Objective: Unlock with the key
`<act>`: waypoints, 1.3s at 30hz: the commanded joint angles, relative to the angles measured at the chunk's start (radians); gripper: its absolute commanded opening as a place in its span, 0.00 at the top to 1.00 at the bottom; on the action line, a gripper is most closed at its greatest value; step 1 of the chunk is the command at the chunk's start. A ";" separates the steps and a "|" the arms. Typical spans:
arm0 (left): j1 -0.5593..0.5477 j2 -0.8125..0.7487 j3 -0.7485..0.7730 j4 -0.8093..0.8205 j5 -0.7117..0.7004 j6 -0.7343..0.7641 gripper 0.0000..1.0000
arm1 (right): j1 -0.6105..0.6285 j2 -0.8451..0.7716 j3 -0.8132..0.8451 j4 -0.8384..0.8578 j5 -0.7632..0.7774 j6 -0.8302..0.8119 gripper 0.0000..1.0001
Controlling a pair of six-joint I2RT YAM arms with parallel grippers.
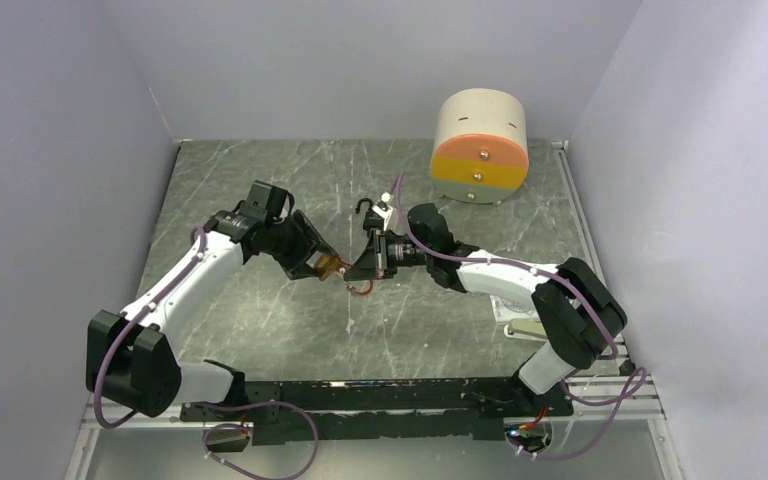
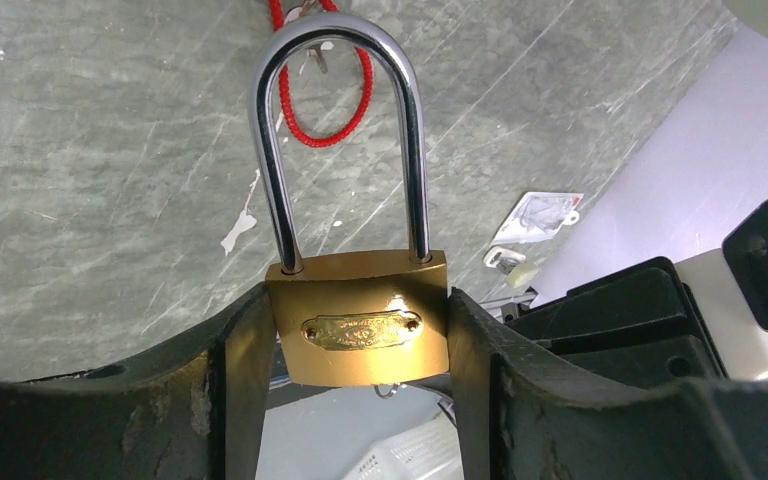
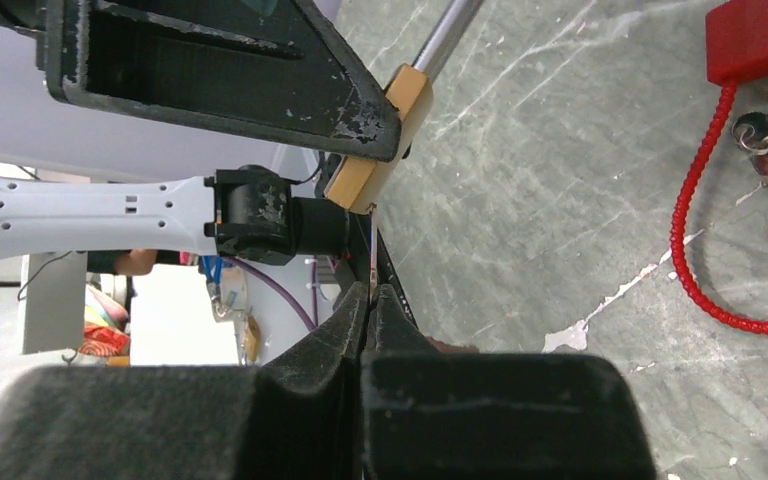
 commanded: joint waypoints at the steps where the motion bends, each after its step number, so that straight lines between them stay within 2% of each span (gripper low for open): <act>1: 0.002 -0.047 0.018 -0.002 -0.010 -0.017 0.70 | 0.002 -0.031 -0.013 0.166 -0.050 0.021 1.00; 15: 0.014 -0.078 0.003 0.002 -0.048 -0.047 0.70 | 0.006 -0.018 -0.009 0.124 -0.076 -0.015 1.00; 25: 0.016 -0.084 -0.014 0.016 -0.035 -0.061 0.70 | 0.014 0.019 0.066 0.071 -0.072 -0.033 1.00; 39: 0.017 -0.089 -0.020 0.035 -0.022 -0.079 0.71 | 0.014 0.053 0.080 0.056 -0.066 -0.031 1.00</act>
